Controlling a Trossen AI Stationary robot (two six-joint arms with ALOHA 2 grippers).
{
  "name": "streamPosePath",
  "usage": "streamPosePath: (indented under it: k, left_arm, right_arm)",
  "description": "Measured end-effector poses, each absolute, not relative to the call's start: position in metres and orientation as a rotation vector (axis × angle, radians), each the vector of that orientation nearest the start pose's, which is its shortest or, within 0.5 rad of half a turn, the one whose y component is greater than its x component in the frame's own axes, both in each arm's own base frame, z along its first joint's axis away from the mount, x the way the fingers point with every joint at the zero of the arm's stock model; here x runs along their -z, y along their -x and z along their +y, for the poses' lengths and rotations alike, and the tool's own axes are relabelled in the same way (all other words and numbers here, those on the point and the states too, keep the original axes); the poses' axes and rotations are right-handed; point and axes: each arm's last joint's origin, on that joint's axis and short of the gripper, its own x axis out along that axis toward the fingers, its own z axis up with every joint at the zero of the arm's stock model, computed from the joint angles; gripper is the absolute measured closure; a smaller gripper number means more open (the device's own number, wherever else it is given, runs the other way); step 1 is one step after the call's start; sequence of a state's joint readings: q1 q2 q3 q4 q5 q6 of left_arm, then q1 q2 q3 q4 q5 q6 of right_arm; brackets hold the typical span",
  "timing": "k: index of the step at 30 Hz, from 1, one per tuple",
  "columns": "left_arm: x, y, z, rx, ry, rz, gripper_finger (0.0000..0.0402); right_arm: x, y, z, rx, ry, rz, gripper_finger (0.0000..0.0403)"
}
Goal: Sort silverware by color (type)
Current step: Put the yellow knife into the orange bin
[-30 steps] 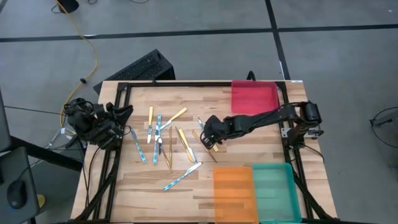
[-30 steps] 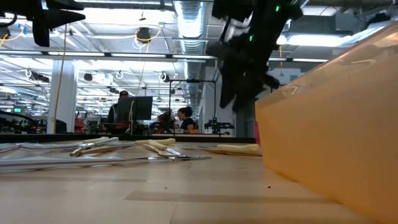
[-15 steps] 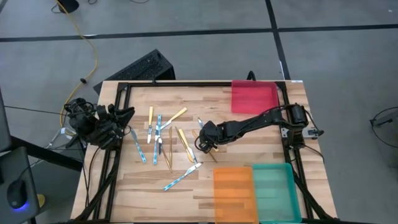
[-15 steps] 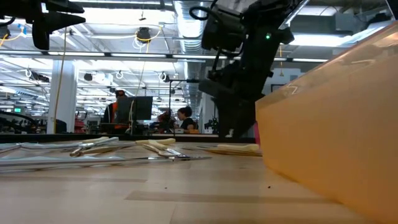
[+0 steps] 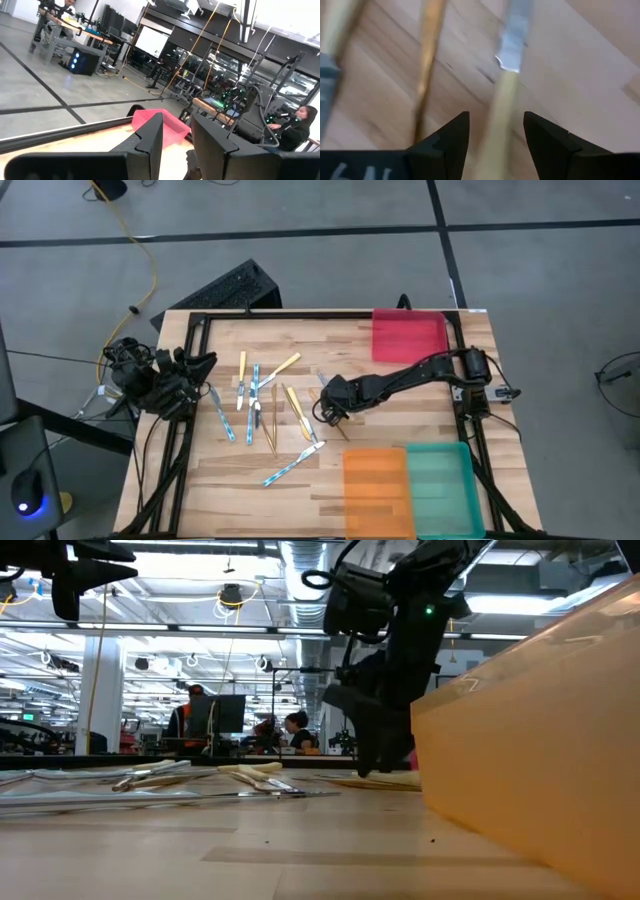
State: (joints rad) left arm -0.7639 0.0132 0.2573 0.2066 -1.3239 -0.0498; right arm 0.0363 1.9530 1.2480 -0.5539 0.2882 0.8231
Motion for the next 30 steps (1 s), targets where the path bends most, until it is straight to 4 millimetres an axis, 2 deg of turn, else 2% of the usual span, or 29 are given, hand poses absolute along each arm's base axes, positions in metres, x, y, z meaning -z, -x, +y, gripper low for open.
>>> streamPosePath:
  k: [8,22,30]
  left_arm:
    - [-0.2558,-0.0535,-0.0124,-0.543,0.427,-0.235,0.0312]
    - [-0.2558,-0.0536,-0.0125,-0.541,0.426,-0.235,0.0312]
    - [-0.2558,-0.0535,-0.0125,-0.541,0.426,-0.235,0.0312]
  right_arm:
    - [-0.1438,-0.3712,0.0026,0.727,-0.517,1.082,0.0224]
    - [-0.1444,-0.3706,0.0009,0.733,-0.517,1.083,0.0340]
    - [-0.1464,-0.3707,0.0013,0.732,-0.515,1.074,0.0352]
